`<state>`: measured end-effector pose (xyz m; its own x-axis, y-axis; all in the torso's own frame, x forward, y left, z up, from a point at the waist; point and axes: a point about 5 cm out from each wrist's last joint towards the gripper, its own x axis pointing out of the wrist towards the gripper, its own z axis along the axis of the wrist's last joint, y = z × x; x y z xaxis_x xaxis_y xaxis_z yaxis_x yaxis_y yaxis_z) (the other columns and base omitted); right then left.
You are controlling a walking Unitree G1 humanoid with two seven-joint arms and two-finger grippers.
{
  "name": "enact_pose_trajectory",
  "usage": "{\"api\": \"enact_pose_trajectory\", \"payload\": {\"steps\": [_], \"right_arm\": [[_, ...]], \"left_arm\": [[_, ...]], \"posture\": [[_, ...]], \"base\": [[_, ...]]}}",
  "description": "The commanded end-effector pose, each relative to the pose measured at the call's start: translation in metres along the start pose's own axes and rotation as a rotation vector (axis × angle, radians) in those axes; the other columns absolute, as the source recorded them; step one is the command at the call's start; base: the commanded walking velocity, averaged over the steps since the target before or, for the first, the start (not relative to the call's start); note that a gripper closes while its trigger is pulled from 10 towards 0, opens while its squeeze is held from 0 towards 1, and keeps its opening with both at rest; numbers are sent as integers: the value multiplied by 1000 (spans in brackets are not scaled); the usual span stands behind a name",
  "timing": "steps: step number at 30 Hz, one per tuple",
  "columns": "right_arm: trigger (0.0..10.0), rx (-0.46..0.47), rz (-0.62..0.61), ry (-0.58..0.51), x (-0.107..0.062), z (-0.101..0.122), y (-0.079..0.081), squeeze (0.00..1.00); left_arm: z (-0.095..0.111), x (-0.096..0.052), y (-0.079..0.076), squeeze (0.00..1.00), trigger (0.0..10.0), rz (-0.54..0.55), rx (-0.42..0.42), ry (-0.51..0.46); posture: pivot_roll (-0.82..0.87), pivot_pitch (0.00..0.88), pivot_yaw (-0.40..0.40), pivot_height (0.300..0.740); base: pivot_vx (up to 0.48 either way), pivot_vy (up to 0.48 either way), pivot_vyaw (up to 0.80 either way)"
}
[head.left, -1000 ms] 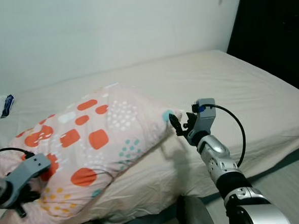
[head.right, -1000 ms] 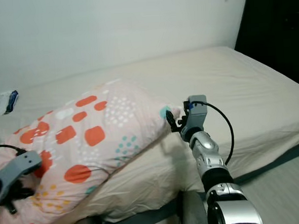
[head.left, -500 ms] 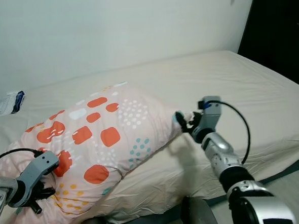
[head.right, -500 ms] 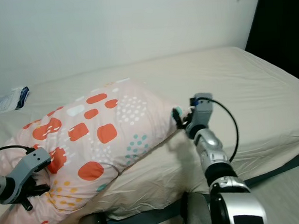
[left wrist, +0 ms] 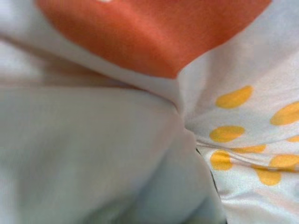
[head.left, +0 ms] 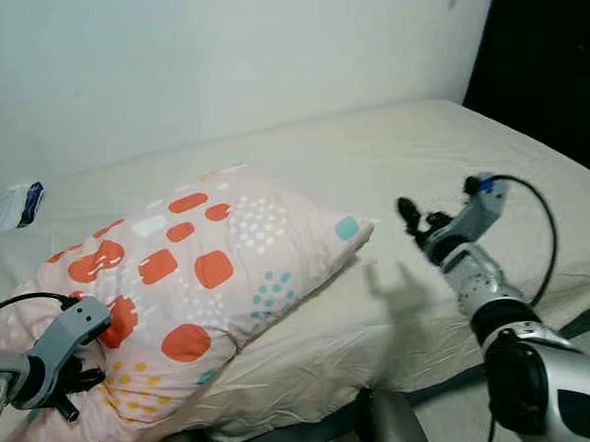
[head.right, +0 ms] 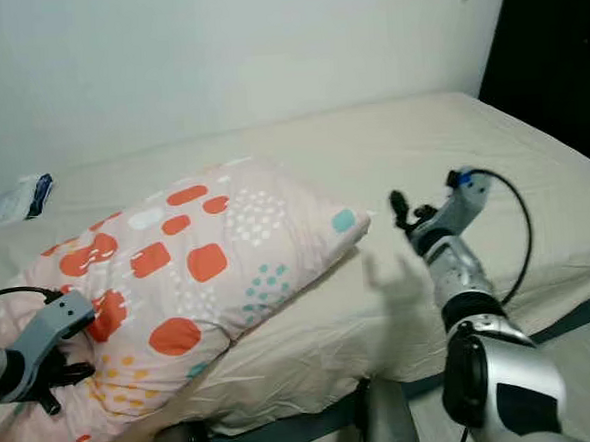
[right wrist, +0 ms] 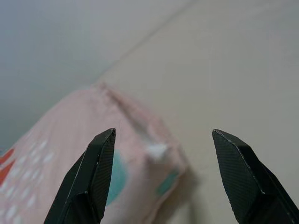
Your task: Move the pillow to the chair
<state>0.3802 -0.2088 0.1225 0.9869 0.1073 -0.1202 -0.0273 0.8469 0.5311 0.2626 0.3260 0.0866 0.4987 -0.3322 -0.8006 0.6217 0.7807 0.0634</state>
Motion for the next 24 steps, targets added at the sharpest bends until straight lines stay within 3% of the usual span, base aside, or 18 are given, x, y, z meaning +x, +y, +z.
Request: {"api": "enact_pose_trajectory", "payload": {"steps": [1, 4, 7, 10, 14, 16, 24], "right_arm": [[10000, -28, -4, 13, 3, -1, 6, 0], [10000, -37, -10, 10, 3, 0, 5, 0], [10000, -93, -50, -41, 3, 11, 1, 0], [10000, -161, -83, -67, 2, 19, -3, 0], [10000, -177, -89, -70, 1, 21, -4, 0], [10000, -263, -120, -82, 0, 29, -8, 0], [10000, -282, -98, -103, 1, 41, -6, 0]], "left_arm": [[12, 5, -10, 0, 0, -54, -7, -106], [14, 5, -12, 0, 0, -67, -10, -127], [14, 3, -19, 0, 0, -87, -49, -190], [11, 2, -20, 0, 0, -84, -86, -218], [11, 1, -20, 0, 0, -84, -95, -224], [10, -3, -22, 0, 0, -95, -118, -244], [7, -14, -27, 0, 0, -96, -131, -262]], "posture": [[120, 56, -53, 535], [123, 65, -54, 535], [152, 129, -62, 535], [156, 145, -64, 535], [156, 145, -64, 535], [168, 180, -67, 535], [183, 195, -67, 535]], "base": [[0, 0, 0], [0, 0, 0], [0, 0, 0], [0, 0, 0], [0, 0, 0], [0, 0, 0], [0, 0, 0]]}}
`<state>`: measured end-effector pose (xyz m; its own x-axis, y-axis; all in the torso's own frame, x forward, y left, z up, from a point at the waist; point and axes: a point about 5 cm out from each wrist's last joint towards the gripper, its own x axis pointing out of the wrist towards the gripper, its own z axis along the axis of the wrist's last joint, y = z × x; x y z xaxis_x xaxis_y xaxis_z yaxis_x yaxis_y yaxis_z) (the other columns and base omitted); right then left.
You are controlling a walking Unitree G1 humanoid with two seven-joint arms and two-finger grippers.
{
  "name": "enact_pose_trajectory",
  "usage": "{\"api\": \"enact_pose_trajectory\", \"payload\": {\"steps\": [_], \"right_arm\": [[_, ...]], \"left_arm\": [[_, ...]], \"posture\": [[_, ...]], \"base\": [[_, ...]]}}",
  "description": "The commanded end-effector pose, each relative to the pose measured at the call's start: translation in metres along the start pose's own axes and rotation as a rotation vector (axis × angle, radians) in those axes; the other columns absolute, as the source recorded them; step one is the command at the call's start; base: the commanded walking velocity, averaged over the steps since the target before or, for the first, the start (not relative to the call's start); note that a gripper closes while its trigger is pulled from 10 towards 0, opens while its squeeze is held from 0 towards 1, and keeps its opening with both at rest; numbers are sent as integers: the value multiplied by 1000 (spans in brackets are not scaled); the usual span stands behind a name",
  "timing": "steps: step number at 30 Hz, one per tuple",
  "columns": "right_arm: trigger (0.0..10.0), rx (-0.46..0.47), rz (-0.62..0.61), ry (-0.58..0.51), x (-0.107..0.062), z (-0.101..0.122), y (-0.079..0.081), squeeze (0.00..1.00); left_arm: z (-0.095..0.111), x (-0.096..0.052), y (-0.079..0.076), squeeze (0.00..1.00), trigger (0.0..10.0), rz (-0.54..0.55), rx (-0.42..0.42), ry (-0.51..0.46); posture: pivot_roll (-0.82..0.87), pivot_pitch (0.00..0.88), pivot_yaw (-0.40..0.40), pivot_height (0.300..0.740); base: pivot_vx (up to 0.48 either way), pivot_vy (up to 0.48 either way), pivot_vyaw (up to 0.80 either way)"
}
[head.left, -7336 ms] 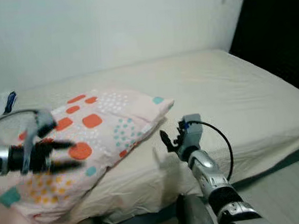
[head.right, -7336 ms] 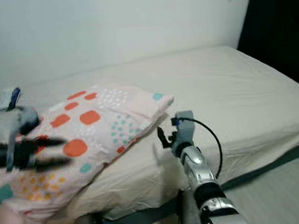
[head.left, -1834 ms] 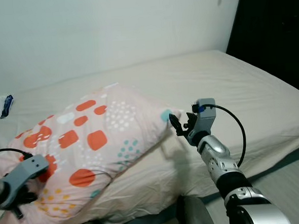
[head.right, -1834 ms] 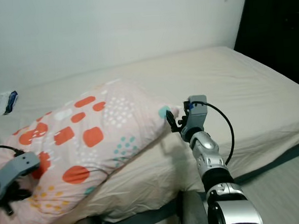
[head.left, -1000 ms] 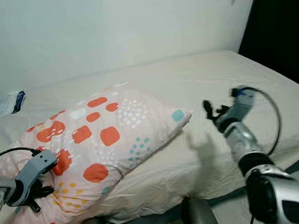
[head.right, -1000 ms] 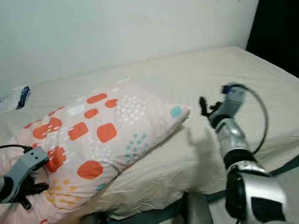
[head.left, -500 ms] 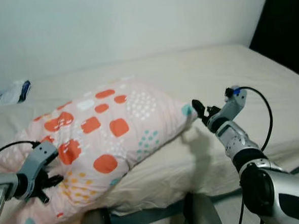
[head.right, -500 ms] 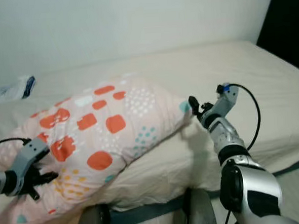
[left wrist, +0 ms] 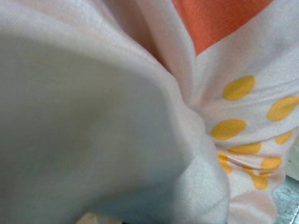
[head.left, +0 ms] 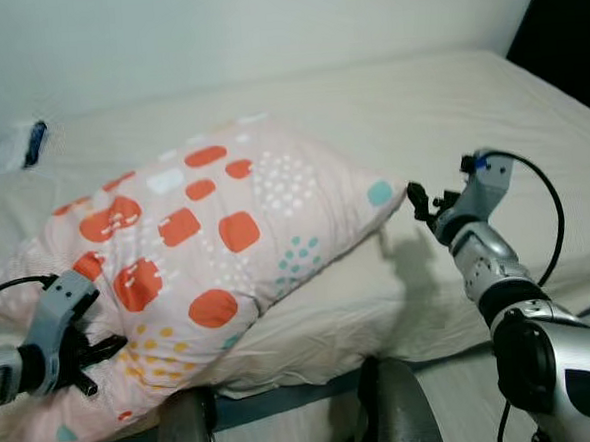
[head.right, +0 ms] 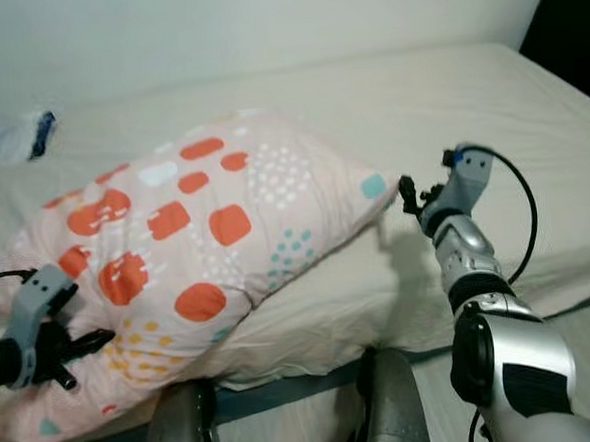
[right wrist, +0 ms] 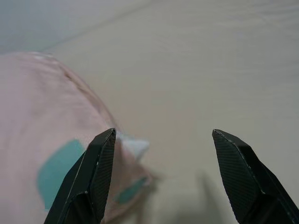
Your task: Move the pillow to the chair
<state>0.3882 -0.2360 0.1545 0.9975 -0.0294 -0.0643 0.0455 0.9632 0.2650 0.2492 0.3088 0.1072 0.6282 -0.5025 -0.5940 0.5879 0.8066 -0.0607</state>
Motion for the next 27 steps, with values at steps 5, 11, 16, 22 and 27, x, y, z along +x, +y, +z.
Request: {"api": "enact_pose_trajectory", "payload": {"steps": [5, 11, 16, 22, 27], "right_arm": [[10000, 31, 207, 29, 3, -8, 29, 0], [10000, -7, 362, 71, 1, -27, 57, 0], [10000, -33, 382, 127, -6, -51, 70, 0], [10000, -43, 271, 117, -5, -54, 65, 0], [10000, -20, 275, 74, -7, -55, 67, 0]], "left_arm": [[-3, -3, -6, 0, 0, -28, 3, 22], [1, -5, -8, 0, 0, -24, 7, 14], [5, -3, -10, 0, 0, -13, 16, 2], [6, 5, -13, 0, 10000, 68, 16, -50], [7, 12, -20, 1000, 10000, 106, -70, -149]], "posture": [[203, 202, -62, 535], [214, 203, -56, 535], [211, 188, -57, 535], [189, 144, -64, 535], [162, 100, -69, 535]], "base": [[0, 0, 0], [0, 0, 0], [0, 0, 0], [0, 0, 0], [0, 0, 0]]}}
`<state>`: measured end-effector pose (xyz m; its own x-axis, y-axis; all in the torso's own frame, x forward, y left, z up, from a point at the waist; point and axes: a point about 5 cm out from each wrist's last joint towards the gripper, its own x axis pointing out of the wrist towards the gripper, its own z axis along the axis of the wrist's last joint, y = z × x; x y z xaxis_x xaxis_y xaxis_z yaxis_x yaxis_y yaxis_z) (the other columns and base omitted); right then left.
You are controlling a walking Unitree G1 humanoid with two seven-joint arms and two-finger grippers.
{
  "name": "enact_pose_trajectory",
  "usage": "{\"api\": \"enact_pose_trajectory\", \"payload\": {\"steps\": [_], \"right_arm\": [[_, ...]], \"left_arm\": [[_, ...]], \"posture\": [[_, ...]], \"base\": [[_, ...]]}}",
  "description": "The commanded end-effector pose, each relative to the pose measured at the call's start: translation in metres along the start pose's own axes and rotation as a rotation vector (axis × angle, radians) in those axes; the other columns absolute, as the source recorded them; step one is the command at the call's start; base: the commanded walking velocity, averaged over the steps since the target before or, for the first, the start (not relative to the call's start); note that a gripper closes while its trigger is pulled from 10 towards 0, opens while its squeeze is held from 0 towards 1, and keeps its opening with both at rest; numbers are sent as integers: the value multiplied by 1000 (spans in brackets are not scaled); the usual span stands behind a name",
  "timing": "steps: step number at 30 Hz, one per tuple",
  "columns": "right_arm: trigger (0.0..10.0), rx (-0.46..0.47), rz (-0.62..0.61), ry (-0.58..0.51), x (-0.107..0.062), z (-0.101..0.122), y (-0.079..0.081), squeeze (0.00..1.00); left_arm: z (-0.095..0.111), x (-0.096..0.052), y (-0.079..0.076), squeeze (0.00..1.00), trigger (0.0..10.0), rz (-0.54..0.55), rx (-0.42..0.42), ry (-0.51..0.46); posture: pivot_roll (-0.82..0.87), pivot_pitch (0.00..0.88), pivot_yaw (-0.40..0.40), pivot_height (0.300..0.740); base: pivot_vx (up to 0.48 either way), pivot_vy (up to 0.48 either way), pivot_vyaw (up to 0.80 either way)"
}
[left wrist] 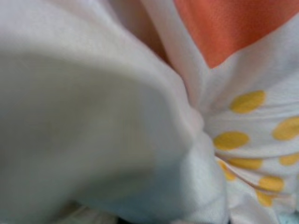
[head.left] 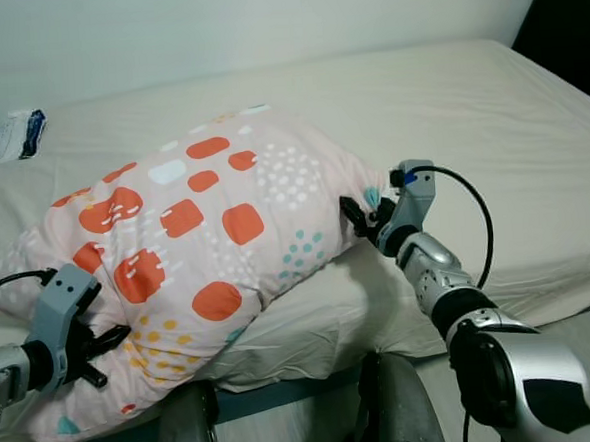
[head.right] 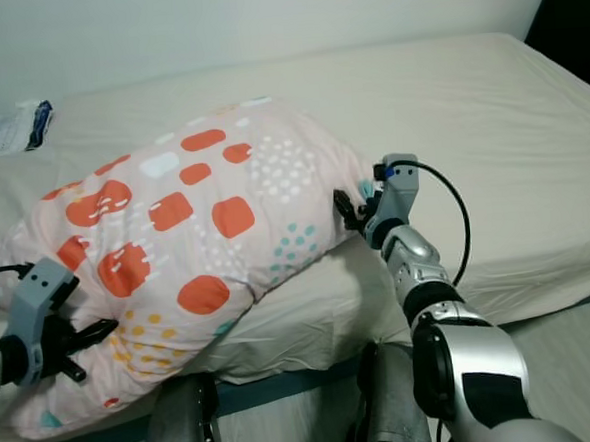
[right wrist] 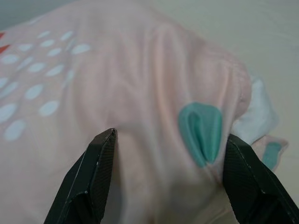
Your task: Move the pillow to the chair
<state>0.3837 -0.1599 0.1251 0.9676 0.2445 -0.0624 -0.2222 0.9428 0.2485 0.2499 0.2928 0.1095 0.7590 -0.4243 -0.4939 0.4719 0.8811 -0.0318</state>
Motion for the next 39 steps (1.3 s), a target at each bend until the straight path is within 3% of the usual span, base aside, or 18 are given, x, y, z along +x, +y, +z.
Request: {"api": "enact_pose_trajectory", "payload": {"steps": [1, 4, 11, 16, 20, 21, 25, 27, 28, 29, 31, 32, 34, 35, 36, 37, 38, 39], "right_arm": [[10000, 21, 5, -14, -4, -9, 2, 0], [10000, 25, -20, -36, -9, -13, -1, 0], [10000, 64, -66, -85, -16, -14, -10, 0], [10000, 34, -59, -111, -28, -16, -17, 0], [10000, 16, -58, -111, -32, -19, -18, 0], [10000, 3, -59, -107, -35, -20, -19, 0], [10000, -27, -53, -88, -37, -24, -17, 0], [10000, -29, -49, -84, -37, -24, -16, 0], [10000, -32, -45, -84, -37, -24, -15, 0], [10000, -32, -45, -84, -37, -24, -15, 0], [10000, -50, -35, -77, -36, -26, -8, 0], [10000, -50, -35, -77, -36, -26, -8, 0], [10000, -78, -14, -68, -35, -28, 0, 0], [10000, -78, -14, -68, -35, -28, 0, 0], [10000, -107, 7, -72, -35, -29, 9, 0], [10000, -107, 7, -72, -35, -29, 9, 0], [10000, -111, 14, -79, -35, -29, 13, 0], [10000, -111, 14, -79, -35, -29, 13, 0]], "left_arm": [[-2, 6, -14, 1000, 10000, -36, -37, -39], [0, 8, -23, 1000, 10000, -64, -49, -61], [8, 2, -20, 1000, 10000, -89, -96, -93], [5, -29, 15, 1000, 10000, 30, -21, -15], [6, -43, 34, 1000, 10000, 114, 34, 10], [9, -57, 52, 0, 10000, 205, 66, 14], [25, -75, 79, 0, 10000, 414, 49, -89], [30, -78, 83, 0, 10000, 453, 45, -117], [37, -79, 84, 0, 10000, 471, 22, -187], [37, -79, 84, 0, 10000, 471, 22, -187], [60, -59, 59, 0, 10000, 321, -98, -431], [60, -59, 59, 0, 10000, 321, -98, -431], [72, -37, 32, 0, 10000, 219, -163, -562], [72, -37, 32, 0, 10000, 219, -163, -562], [71, -7, 3, 0, 10000, 182, -237, -607], [71, -7, 3, 0, 10000, 182, -237, -607], [69, 9, -13, 0, 10000, 174, -227, -598], [69, 9, -13, 0, 10000, 174, -227, -598]], "posture": [[147, 86, -67, 535], [129, 68, -64, 535], [116, 42, -63, 535], [97, 4, -58, 535], [94, 0, -59, 535], [88, 0, -60, 535], [84, 0, -66, 535], [84, 0, -66, 535], [86, 0, -69, 535], [86, 0, -69, 535], [85, 0, -74, 535], [85, 0, -74, 535], [83, 0, -76, 535], [83, 0, -76, 535], [80, 0, -78, 535], [80, 0, -78, 535], [80, 0, -82, 535], [80, 0, -82, 535]], "base": [[0, 0, 0], [0, 0, 0], [0, 0, 0], [0, 0, 0], [0, 0, 0], [0, 0, 0], [0, 0, 0], [0, 0, 0], [0, 0, 0], [0, 0, 0], [0, 0, 0], [0, 0, 0], [0, 0, 0], [0, 0, 0], [0, 0, 0], [0, 0, 0], [0, 0, 0], [0, 0, 0]]}}
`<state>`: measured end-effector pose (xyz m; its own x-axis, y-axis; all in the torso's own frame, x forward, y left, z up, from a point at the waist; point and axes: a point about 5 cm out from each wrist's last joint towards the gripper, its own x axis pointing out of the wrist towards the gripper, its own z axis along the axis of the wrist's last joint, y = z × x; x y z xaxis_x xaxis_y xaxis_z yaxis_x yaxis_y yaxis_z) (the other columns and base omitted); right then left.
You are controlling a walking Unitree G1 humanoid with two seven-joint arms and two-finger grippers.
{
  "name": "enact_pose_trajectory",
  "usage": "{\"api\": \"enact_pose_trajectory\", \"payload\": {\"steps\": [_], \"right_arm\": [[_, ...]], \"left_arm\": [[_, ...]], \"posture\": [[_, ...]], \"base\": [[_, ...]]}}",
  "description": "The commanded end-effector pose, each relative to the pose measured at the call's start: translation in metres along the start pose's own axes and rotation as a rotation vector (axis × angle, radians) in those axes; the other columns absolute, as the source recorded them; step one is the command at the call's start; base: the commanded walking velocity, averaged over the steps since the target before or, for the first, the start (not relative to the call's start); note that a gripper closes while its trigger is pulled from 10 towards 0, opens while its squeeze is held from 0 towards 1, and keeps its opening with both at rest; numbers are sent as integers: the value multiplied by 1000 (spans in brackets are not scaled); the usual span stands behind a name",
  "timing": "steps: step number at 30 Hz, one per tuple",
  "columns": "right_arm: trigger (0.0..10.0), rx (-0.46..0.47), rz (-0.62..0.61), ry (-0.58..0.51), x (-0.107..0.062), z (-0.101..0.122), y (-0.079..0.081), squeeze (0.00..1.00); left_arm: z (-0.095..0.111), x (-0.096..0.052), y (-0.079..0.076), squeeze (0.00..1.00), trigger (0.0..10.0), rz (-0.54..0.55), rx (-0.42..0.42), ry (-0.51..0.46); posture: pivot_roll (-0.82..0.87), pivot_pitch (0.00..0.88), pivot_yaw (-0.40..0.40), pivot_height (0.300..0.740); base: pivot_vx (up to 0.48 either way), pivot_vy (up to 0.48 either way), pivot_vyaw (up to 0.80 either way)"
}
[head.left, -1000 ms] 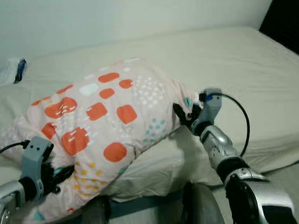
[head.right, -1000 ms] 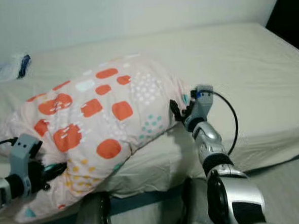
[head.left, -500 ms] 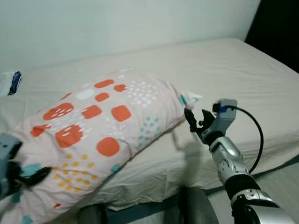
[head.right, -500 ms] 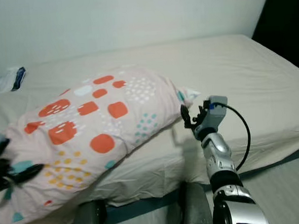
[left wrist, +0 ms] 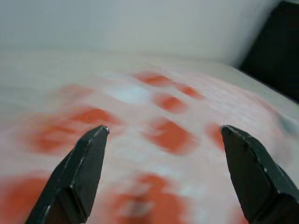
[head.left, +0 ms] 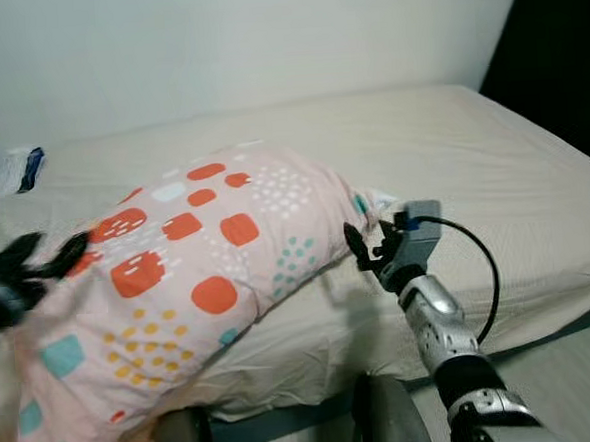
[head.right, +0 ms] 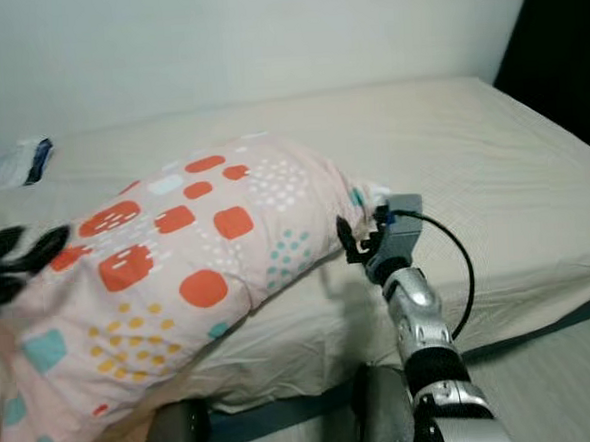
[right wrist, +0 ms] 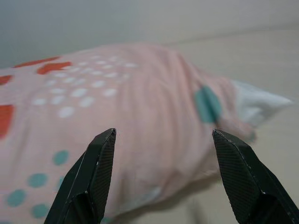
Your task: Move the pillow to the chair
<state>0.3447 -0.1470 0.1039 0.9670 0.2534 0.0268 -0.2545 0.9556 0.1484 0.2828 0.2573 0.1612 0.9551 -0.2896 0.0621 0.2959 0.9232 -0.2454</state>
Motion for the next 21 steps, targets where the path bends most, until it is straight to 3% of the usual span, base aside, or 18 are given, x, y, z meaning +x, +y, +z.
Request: {"api": "enact_pose_trajectory", "payload": {"steps": [1, 2, 3, 5, 7, 16, 21], "right_arm": [[10000, -9, -10, 3, -2, 0, -1, 0], [10000, -9, -10, 3, -2, 0, -1, 0], [10000, -22, 3, -5, -3, 0, 8, 0], [10000, -22, 3, -5, -3, 0, 8, 0], [10000, -10, 16, -18, -4, 0, 15, 0], [10000, -22, 47, 2, -6, -4, 23, 0], [10000, -25, 52, 9, -7, -5, 24, 0]], "left_arm": [[-3, 2, -5, 0, 10000, 26, 54, 6], [-3, 2, -5, 0, 10000, 26, 54, 6], [-34, 12, -27, 0, 10000, 48, 83, 57], [-34, 12, -27, 0, 10000, 48, 83, 57], [-52, 18, -39, 0, 10000, 101, 82, 86], [-69, 19, -55, 0, 10000, 162, 62, 116], [-77, 18, -60, 0, 10000, 165, 92, 129]], "posture": [[80, 0, -82, 535], [80, 0, -82, 535], [71, 0, -85, 535], [71, 0, -85, 535], [70, 0, -86, 545], [75, 0, -93, 580], [72, 0, -94, 595]], "base": [[0, 0, 0], [0, 0, 0], [0, 0, 0], [0, 0, 0], [0, 0, 0], [0, 0, 0], [0, 0, 0]]}}
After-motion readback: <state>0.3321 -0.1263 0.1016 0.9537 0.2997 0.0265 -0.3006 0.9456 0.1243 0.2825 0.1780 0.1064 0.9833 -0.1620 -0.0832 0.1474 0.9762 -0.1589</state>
